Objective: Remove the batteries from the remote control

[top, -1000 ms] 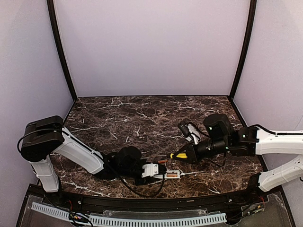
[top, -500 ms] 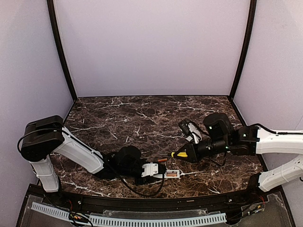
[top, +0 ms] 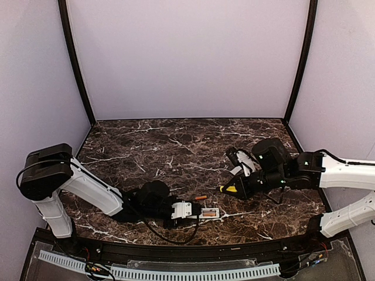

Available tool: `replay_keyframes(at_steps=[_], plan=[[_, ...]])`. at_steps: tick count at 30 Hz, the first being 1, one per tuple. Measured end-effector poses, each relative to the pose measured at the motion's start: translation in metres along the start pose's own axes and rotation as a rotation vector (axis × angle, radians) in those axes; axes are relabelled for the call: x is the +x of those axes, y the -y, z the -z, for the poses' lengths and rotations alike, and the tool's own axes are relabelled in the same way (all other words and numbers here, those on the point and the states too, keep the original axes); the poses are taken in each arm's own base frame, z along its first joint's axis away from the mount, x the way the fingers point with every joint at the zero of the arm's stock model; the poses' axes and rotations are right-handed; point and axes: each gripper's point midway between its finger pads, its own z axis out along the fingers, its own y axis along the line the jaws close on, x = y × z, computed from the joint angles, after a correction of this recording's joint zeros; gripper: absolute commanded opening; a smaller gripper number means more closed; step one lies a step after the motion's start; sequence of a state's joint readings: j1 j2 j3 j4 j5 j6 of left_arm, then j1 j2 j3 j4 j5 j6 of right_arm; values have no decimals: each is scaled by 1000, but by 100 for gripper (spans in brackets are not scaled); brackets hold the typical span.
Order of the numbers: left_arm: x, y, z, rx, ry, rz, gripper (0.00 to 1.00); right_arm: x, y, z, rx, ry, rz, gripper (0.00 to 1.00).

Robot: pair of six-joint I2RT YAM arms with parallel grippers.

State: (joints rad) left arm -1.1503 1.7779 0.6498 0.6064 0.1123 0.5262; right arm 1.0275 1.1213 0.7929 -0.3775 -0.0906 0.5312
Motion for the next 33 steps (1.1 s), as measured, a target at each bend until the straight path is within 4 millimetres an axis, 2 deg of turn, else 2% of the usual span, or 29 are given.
replay_keyframes(at_steps=[9, 18, 22, 33], plan=[[-3, -10, 14, -78, 29, -53, 0, -10, 5, 12, 58, 1, 34, 0], [-6, -22, 30, -185, 61, -195, 0, -35, 8, 28, 114, 51, 104, 0], [-5, -34, 35, -256, 46, -244, 0, -49, 11, 36, 142, 81, 139, 0], [-34, -71, 68, -387, 97, -273, 0, -90, 8, 48, 185, 139, 257, 0]])
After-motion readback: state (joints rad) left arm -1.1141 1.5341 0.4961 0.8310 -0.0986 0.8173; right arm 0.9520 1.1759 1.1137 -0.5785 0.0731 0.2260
